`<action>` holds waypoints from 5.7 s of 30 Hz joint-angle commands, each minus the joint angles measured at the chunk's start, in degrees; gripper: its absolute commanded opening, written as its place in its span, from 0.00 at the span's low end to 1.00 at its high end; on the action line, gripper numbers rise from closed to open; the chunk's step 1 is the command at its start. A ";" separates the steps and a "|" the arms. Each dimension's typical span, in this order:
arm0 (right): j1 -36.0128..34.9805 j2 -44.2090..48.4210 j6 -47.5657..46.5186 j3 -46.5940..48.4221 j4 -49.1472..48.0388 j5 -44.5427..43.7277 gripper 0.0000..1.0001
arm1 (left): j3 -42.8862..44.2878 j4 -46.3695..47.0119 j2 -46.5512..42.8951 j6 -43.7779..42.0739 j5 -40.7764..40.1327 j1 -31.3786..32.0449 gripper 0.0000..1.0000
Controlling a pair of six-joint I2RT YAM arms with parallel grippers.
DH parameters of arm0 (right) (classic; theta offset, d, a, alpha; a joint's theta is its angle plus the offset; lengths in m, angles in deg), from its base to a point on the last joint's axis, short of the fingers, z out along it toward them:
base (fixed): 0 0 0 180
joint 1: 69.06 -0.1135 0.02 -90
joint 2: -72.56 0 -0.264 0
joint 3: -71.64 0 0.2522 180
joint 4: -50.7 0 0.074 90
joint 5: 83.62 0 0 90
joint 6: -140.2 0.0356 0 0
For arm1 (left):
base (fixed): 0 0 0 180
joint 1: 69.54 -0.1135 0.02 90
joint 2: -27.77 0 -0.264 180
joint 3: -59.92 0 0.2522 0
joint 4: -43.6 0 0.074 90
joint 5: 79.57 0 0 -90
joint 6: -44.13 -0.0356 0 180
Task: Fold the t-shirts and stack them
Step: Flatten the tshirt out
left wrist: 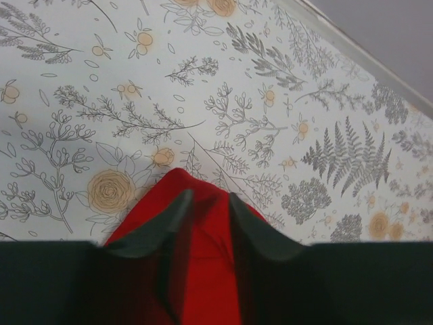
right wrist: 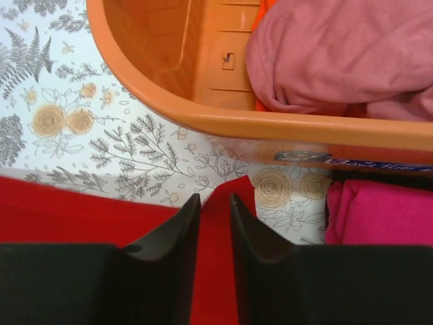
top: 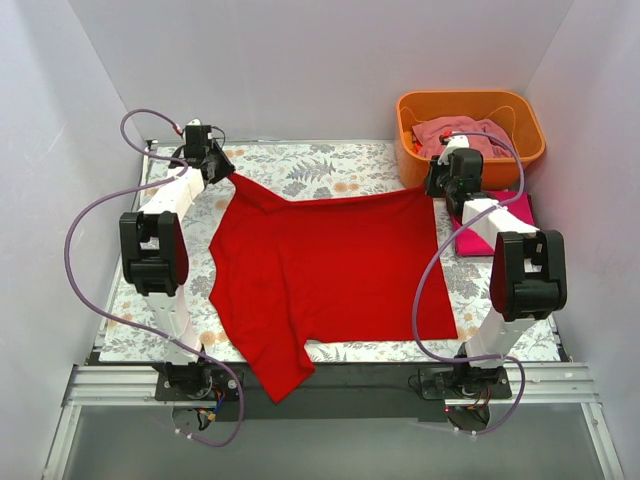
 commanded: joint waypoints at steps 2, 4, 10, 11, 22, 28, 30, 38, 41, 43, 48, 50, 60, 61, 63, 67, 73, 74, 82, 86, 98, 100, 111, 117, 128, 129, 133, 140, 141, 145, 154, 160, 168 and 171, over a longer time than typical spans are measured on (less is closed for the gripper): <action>-0.04 0.56 2.05 2.97 -0.93 1.02 0.38 | 0.93 0.68 -0.26 0.62 2.83 -0.29 0.40; -0.04 1.70 3.46 3.40 0.56 -0.73 0.47 | 1.90 0.33 -0.88 0.35 2.48 -0.29 0.56; -0.12 10.57 6.80 -1.16 7.33 2.67 0.55 | -6.34 -1.34 -13.16 2.28 2.13 -0.20 0.69; -0.30 12.67 8.02 -2.12 8.64 4.17 0.54 | -8.62 -1.69 -15.27 2.63 1.86 -0.20 0.69; -16.09 21.66 8.03 -16.01 19.64 13.15 0.52 | -42.02 -7.23 -31.03 6.77 2.39 0.33 0.17; -22.53 20.96 9.18 -21.29 19.29 13.23 0.51 | -46.52 -8.54 -29.36 7.29 -0.15 1.38 0.08; -22.54 20.08 9.18 -22.52 19.29 12.97 0.51 | -46.53 -10.21 -26.91 7.99 -5.40 1.38 0.03; -22.54 19.82 7.51 -24.02 19.73 9.10 0.52 | -44.07 -14.70 -21.80 8.79 -14.83 0.16 0.01; -23.15 20.25 6.55 -22.26 21.48 9.37 0.52 | -40.30 -15.58 -19.78 7.74 -17.82 -0.02 0.07; -24.90 21.04 5.31 -20.43 22.36 10.68 0.52 | -36.88 -16.02 -18.99 6.34 -17.04 -0.02 0.15; -27.45 21.48 5.31 -18.57 22.54 12.18 0.52 | -34.14 -18.81 -22.40 6.50 -17.74 0.06 0.31; -27.55 21.74 5.40 -18.83 22.72 12.18 0.52 | -35.18 -20.15 -27.04 7.29 -16.34 0.50 0.41; -27.55 23.24 5.31 -19.36 22.89 8.76 0.52 | -47.48 -24.90 -36.04 15.20 -5.71 1.30 0.23; -27.46 23.94 5.48 -19.97 22.89 7.79 0.52 | -48.02 -24.81 -35.34 16.07 -5.35 1.30 0.22; -26.76 24.82 6.44 -20.76 22.98 5.42 0.52 | -48.63 -25.07 -34.20 16.70 -4.65 1.30 0.18; -19.74 26.84 8.82 -23.75 23.07 5.67 0.52 | -48.99 -26.21 -31.74 18.71 -8.92 1.21 0.13; -8.57 26.49 10.06 -28.93 23.07 9.01 0.52 | -47.23 -28.15 -30.41 20.04 -14.66 -0.28 0.12; -7.69 26.32 10.23 -29.72 23.16 9.54 0.52 | -45.84 -28.24 -29.63 19.43 -16.14 -0.29 0.13; -3.47 30.52 11.37 -31.57 27.37 10.25 0.52 | -40.29 -29.82 -27.24 15.65 -20.20 -0.29 0.26; -1.36 36.14 12.78 -33.42 32.19 8.75 0.52 | -39.67 -29.82 -32.07 14.85 -15.73 -0.29 0.38; 1.54 37.57 15.33 -36.32 40.38 11.21 0.45 | -40.37 -26.31 -41.92 11.43 -11.94 -0.29 0.47; 2.60 35.64 15.33 -36.50 40.21 10.51 0.44 | -40.98 -26.22 -43.07 10.37 -11.94 -0.29 0.48; 14.10 26.14 15.59 -38.16 35.55 6.03 0.43 | -43.01 -23.58 -45.09 8.96 -9.75 -0.20 0.49; 18.68 23.78 15.68 -38.35 32.21 4.80 0.43 | -43.89 -22.44 -44.92 8.88 -7.98 -0.20 0.50; 18.60 36.51 14.28 -37.02 34.41 -4.18 0.47 | -43.54 -22.70 -45.01 8.70 -7.19 -0.20 0.50; 18.51 36.95 14.28 -36.85 34.84 -3.73 0.48 | -43.36 -22.88 -45.00 8.70 -7.10 -0.20 0.50; 14.31 40.89 14.10 -34.22 35.90 -0.31 0.50 | -42.57 -22.79 -44.66 8.52 -6.14 -0.20 0.50; -0.63 35.82 13.40 -28.14 32.31 2.34 0.50 | -43.97 -18.93 -36.49 10.01 -0.08 -0.20 0.47; -2.13 35.20 13.74 -29.02 31.08 2.34 0.50 | -44.85 -18.14 -35.17 10.63 0.71 -0.20 0.40; -3.02 33.88 13.67 -30.78 29.13 3.04 0.50 | -49.23 -17.34 -32.17 12.30 -0.59 -0.20 0.22; -3.02 31.95 12.52 -30.43 27.99 3.04 0.50 | -52.59 -20.33 -32.35 14.41 -12.02 -0.28 0.12; -3.29 31.68 11.03 -29.64 27.81 2.60 0.50 | -50.57 -20.94 -32.61 15.12 -15.80 -0.90 0.13; -4.69 33.17 9.35 -27.54 27.29 0.84 0.50 | -44.16 -22.27 -32.78 15.47 -15.73 -1.17 0.41; -5.74 30.38 8.48 -25.17 25.01 1.80 0.50 | -42.05 -19.81 -33.93 13.98 -12.04 -0.81 0.50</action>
